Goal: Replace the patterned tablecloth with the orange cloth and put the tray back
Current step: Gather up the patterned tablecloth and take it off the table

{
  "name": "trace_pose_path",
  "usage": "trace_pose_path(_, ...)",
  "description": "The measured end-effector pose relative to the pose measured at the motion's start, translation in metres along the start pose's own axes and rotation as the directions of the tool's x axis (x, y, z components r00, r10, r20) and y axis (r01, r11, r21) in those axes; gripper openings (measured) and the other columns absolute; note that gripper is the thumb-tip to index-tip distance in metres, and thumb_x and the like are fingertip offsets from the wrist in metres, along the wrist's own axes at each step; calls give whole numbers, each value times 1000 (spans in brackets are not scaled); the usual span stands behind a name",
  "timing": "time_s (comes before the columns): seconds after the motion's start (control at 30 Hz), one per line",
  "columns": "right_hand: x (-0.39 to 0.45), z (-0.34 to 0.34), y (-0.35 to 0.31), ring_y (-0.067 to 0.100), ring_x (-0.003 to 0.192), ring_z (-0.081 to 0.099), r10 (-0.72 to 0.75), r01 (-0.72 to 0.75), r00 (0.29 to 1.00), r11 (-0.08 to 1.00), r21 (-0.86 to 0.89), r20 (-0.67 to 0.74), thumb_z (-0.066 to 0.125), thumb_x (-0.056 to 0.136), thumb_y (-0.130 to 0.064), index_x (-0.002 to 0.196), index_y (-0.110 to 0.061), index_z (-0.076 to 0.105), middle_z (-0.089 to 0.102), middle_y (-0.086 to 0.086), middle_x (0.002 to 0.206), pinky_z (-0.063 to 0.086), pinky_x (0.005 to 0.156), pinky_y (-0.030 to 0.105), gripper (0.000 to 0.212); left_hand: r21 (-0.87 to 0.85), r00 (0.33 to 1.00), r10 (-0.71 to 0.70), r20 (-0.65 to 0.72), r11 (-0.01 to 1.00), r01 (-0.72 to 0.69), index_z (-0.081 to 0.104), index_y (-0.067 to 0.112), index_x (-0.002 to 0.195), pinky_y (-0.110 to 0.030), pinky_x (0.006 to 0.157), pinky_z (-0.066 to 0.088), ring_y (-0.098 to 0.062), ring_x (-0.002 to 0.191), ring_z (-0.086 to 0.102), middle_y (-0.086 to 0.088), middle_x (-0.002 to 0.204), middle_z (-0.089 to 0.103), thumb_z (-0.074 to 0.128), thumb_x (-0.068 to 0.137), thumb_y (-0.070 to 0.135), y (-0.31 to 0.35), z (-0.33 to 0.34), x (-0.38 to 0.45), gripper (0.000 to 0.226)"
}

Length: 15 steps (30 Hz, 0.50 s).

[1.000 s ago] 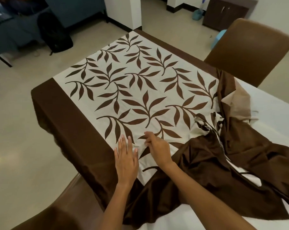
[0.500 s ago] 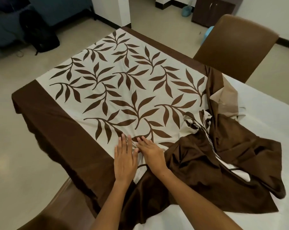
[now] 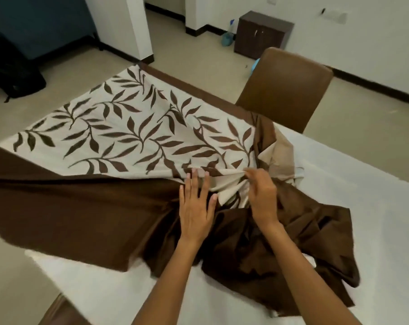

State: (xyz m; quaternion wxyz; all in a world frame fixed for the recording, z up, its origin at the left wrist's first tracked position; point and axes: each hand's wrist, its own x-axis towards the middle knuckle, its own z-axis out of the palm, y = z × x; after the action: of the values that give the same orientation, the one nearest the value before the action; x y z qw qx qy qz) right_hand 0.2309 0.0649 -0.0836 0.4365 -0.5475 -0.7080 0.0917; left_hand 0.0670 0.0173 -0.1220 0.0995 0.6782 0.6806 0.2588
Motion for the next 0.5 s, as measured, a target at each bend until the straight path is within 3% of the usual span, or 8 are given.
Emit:
trace_pose_path(0.07, 8, -39, 31, 25, 93, 56, 81, -91, 992, 992, -91, -99, 48, 88, 8, 107, -3, 62, 63, 14, 98, 43, 85, 29, 27, -58, 995, 96, 33, 994, -94, 12, 25, 152, -42, 118, 4, -22, 147, -3, -6, 160, 1, 14, 100, 50, 36, 15, 18, 57)
trace_pose_path(0.17, 2, -76, 74, 30, 90, 54, 120, -172, 974, 944, -281, -192, 42, 86, -4, 105, -3, 63, 62, 15, 96, 43, 78, 37, 28, -127, 964, 257, 70, 961, -247, 14, 25, 152, -41, 118, 3, -22, 147, -1, -7, 159, 5, 17, 99, 52, 88, 40, 37, 59)
trace_pose_path(0.23, -11, -79, 96, 33, 90, 56, 160, -210, 974, 900, -381, -159, 42, 85, -13, 101, -6, 65, 64, 15, 100, 44, 76, 39, 30, -143, 936, 335, 105, 937, -319, 13, 27, 152, -38, 118, 0, -21, 147, -1, -6, 159, 6, 17, 99, 54, 115, 57, 46, 60)
trace_pose_path(0.3, -31, -68, 113, 34, 105, 57, 239, -235, 970, 892, -386, -38, 40, 87, -23, 107, -12, 65, 61, 12, 117, 45, 88, 46, 34, -147, 911, 376, 169, 924, -354, 15, 26, 151, -37, 118, 0, -21, 147, 1, -6, 159, 8, 15, 99, 52, 128, 80, 48, 58)
trace_pose_path(0.4, -62, -50, 122, 15, 141, 26, 403, -374, 914, 882, -287, 46, 24, 95, -38, 135, -25, 47, 35, -2, 150, 17, 114, 54, 47, -139, 890, 356, 284, 934, -329, 23, 22, 150, -40, 117, 4, -21, 145, 18, -5, 156, 19, 10, 102, 48, 125, 112, 36, 56)
trace_pose_path(0.5, -62, -41, 118, 11, 146, 5, 408, -391, 913, 886, -248, 16, 18, 98, -44, 146, -29, 28, 17, -5, 157, -1, 116, 46, 52, -217, 907, 311, 284, 942, -255, 19, 19, 151, -36, 117, 2, -12, 145, 13, 2, 157, 17, 5, 101, 47, 114, 124, 26, 58)
